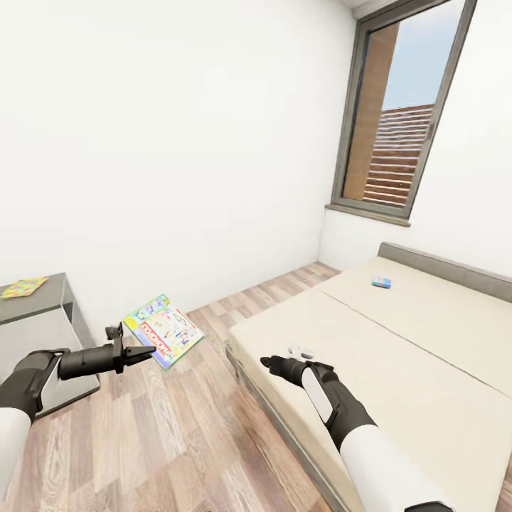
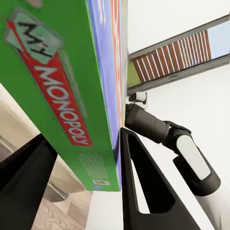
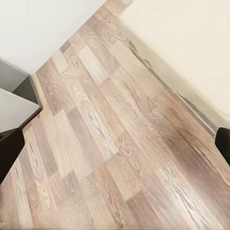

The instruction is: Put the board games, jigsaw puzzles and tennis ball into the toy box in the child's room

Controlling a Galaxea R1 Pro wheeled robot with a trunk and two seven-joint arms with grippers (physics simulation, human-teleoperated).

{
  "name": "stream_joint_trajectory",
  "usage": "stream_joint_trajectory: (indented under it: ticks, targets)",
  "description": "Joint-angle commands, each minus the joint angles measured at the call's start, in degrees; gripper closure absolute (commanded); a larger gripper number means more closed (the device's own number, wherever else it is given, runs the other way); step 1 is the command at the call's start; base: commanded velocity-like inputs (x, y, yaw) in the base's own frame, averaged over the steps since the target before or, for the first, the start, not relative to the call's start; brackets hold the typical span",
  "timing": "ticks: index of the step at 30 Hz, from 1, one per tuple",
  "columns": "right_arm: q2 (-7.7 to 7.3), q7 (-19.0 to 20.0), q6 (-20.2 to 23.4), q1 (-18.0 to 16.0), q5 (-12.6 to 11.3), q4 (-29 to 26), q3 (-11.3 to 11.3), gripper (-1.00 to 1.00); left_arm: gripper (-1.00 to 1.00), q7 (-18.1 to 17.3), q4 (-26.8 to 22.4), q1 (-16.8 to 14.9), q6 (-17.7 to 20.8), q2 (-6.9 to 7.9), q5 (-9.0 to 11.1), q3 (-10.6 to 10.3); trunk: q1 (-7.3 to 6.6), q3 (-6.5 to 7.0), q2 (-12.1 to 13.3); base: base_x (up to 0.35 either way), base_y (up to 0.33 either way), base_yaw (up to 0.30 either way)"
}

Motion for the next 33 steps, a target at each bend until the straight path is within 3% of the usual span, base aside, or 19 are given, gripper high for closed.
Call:
stream_joint_trajectory:
  ticks: [1,33]
  targets:
    - [0.00,0.1,0.3,0.0,0.0,-0.1,0.0,-1.00,1.00,-0.3,0.0,0.0,0.6,-0.01,-0.1,0.1,-0.22,0.12,0.4,0.000,0.000,0.292]
    - [0.00,0.1,0.2,0.0,0.2,0.0,0.0,-1.00,1.00,-0.2,0.0,-0.1,0.6,-0.09,-0.1,0.2,-7.25,5.86,13.2,0.000,0.000,0.292]
